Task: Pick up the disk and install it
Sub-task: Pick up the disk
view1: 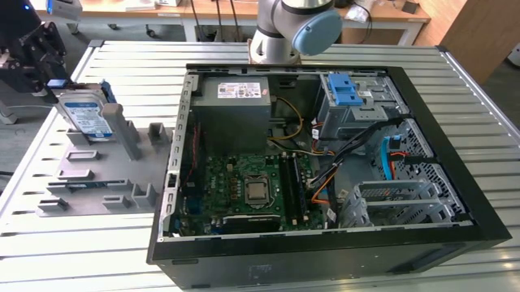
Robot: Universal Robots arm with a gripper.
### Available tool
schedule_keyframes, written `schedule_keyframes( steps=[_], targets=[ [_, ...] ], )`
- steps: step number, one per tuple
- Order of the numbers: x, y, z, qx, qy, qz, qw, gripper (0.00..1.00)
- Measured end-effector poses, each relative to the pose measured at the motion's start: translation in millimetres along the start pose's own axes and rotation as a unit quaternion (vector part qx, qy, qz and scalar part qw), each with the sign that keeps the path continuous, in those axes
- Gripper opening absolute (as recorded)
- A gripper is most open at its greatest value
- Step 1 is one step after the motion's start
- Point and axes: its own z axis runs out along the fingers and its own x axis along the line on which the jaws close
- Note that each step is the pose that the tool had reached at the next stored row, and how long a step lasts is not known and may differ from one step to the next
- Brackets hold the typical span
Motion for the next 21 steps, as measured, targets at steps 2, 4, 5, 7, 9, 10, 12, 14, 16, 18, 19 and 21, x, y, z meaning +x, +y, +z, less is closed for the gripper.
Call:
schedule_keyframes(
  steps=[2, 4, 5, 7, 9, 10, 12, 14, 16, 18, 19, 21],
  targets=[
    [0.0, 0.0, 0.0, -0.0001, 0.0, 0.0, 1.0, 0.63],
    [0.0, 0.0, 0.6, 0.0, 0.0, 0.0, 1.0, 0.56],
    [0.0, 0.0, 1.5, 0.0001, -0.0001, 0.0, 1.0, 0.56],
    [0.0, 0.0, 3.1, -0.0007, 0.0001, 0.002, 1.0, 0.56],
    [-0.1, 0.1, 4.9, -0.0011, 0.0001, 0.003, 1.0, 0.56],
    [-0.1, 0.0, 5.5, -0.0017, 0.0001, 0.003, 1.0, 0.56],
    [-0.1, -0.2, 6.2, -0.0026, 0.0002, 0.003, 1.0, 0.56],
    [-0.1, -0.1, 7.2, -0.003, -0.0002, 0.003, 1.0, 0.56],
    [-0.1, -0.1, 8.0, -0.0036, -0.0002, 0.003, 1.0, 0.56],
    [-0.1, -0.1, 9.5, -0.0042, -0.0003, 0.003, 1.0, 0.56],
    [-0.1, -0.1, 10.5, -0.005, -0.0002, 0.003, 1.0, 0.56],
    [-0.2, -0.1, 12.8, -0.0064, -0.0001, 0.003, 1.0, 0.56]
  ],
)
